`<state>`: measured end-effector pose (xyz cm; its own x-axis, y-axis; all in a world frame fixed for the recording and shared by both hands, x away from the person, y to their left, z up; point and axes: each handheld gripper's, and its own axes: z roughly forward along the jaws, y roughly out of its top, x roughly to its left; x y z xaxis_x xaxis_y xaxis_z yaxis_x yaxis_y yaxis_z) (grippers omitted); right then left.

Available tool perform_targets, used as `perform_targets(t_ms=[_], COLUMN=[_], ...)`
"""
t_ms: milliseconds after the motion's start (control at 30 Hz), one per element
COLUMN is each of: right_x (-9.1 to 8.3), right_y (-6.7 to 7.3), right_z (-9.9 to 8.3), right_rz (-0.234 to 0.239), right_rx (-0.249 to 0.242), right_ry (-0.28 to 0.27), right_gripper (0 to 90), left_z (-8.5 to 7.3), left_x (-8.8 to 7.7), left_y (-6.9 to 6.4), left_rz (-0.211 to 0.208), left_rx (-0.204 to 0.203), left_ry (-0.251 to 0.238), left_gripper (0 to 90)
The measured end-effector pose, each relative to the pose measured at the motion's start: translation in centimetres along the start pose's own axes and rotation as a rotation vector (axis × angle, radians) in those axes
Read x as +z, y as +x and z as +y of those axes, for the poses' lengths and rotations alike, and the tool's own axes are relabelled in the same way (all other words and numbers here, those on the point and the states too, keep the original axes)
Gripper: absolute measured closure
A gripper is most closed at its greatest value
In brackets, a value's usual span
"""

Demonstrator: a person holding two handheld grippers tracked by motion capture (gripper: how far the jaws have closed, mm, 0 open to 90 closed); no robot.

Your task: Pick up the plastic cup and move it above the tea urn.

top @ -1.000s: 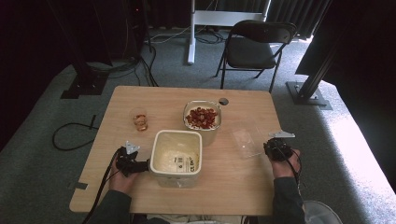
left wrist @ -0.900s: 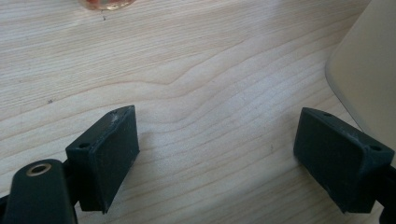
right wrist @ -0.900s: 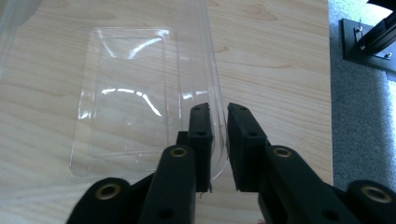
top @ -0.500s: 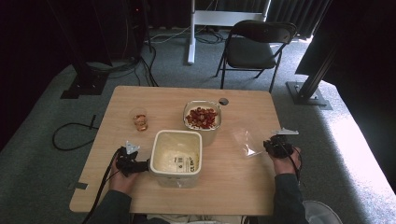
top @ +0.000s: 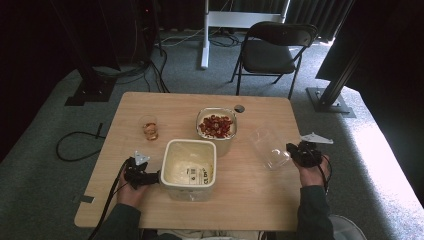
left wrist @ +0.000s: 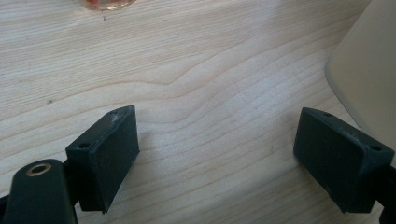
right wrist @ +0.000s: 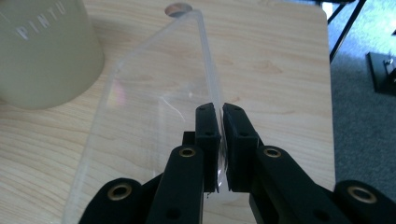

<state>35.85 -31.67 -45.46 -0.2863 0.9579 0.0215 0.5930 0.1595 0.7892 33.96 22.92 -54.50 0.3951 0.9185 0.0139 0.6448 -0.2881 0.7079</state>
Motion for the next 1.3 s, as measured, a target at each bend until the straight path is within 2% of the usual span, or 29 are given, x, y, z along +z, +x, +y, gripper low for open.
perform_targets(t_ms=[233,667,1067,1300], right_x=[-1.0,-2.9,-4.5,-5.7], right_y=[0.6,1.3,1.9,3.0], right_z=[0.8,2.1,3.2,3.8], right_rz=[0.000,0.019,0.054,0.084], right_rx=[-0.039,-0.081,-0.113,-0.152], right_ry=[-0.032,-0.088,-0.115,-0.126], right_gripper=[86.0,86.4,86.5,86.6], left_z=[0.0,0.0,0.0,0.0], left_x=[0.0,0.0,0.0,0.0], left_y=[0.0,0.0,0.0,0.0], left_rz=[0.000,0.000,0.000,0.000], left_rx=[0.000,0.000,-0.001,-0.001], left_ry=[0.000,0.000,0.001,0.000], left_gripper=[14.6,14.6,14.6,14.7])
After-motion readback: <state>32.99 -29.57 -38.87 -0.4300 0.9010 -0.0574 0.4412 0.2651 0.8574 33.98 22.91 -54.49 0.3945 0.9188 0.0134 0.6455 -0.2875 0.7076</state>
